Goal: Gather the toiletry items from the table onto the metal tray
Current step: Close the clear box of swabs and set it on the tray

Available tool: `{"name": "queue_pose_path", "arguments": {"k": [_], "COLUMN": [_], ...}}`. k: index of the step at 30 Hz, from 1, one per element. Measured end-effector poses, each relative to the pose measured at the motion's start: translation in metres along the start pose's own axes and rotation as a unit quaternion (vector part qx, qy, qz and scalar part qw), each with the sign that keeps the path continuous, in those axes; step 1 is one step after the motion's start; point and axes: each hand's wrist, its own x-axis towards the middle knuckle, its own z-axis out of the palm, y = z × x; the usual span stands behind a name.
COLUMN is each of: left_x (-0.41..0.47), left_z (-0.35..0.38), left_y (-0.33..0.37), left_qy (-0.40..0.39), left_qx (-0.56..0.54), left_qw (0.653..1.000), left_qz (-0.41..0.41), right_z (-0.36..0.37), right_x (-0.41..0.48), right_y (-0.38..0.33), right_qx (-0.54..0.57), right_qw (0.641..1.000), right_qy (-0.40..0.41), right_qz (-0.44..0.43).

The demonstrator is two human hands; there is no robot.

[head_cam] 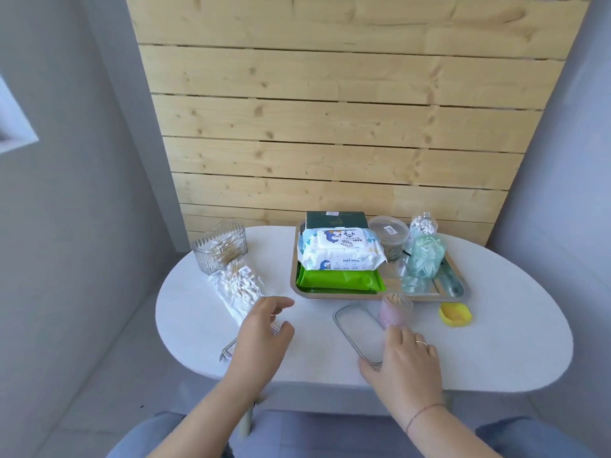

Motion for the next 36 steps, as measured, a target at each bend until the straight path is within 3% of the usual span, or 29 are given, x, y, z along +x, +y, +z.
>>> {"name": "queue_pose_path", "arguments": {"k": [4, 6, 8, 10, 12, 14, 16, 19, 23, 27, 30, 33, 36], "left_x": [0.036, 0.052, 0.059, 0.060, 0.059, 0.060, 0.066, 0.085, 0.115, 0.135, 0.145, 0.155, 0.161], "left_z": [-0.040, -0.051, -0.051, -0.047, -0.042, -0.039, -0.044, -0.056, -0.074, -0.094, -0.094, -0.087, -0.083], "left_y": [-0.019, -0.026, -0.026, -0.016, -0.006, 0.005, 0.014, 0.015, -0.009, -0.065, -0.099, -0.115, -0.125], "left_qy": [0.121, 0.135, 0.093, -0.006, -0.103, -0.146, -0.112, 0.008, 0.064, 0.231, 0.189, 0.129, 0.135], "left_qx": [-0.021, -0.017, -0.025, -0.022, -0.015, -0.042, -0.118, -0.183, -0.248, -0.120, -0.117, -0.155, -0.170], "left_qw": [0.991, 0.988, 0.994, 1.000, 0.993, 0.985, 0.984, 0.983, 0.966, 0.960, 0.963, 0.970, 0.970], "left_qz": [-0.046, -0.074, -0.054, 0.009, 0.059, 0.084, 0.067, 0.010, -0.029, -0.100, -0.151, -0.134, -0.109], "right_z": [-0.015, -0.022, -0.030, -0.040, -0.053, -0.070, -0.081, -0.085, -0.079, -0.061, -0.042, -0.030, -0.021], "right_x": [0.009, 0.018, 0.027, 0.040, 0.060, 0.080, 0.102, 0.137, 0.193, 0.243, 0.260, 0.268, 0.271], "right_y": [-0.012, -0.024, -0.039, -0.055, -0.074, -0.094, -0.121, -0.159, -0.199, -0.238, -0.263, -0.286, -0.297], "right_qx": [0.109, 0.154, 0.199, 0.233, 0.265, 0.312, 0.350, 0.379, 0.335, 0.149, 0.043, 0.014, 0.009], "right_qw": [0.990, 0.983, 0.976, 0.967, 0.955, 0.940, 0.925, 0.903, 0.886, 0.884, 0.863, 0.842, 0.830], "right_qy": [0.080, 0.088, 0.073, 0.077, 0.084, 0.070, 0.025, -0.034, -0.122, -0.192, -0.238, -0.268, -0.291], "right_qz": [-0.040, -0.054, -0.054, -0.072, -0.100, -0.122, -0.142, -0.199, -0.296, -0.401, -0.443, -0.468, -0.476]}}
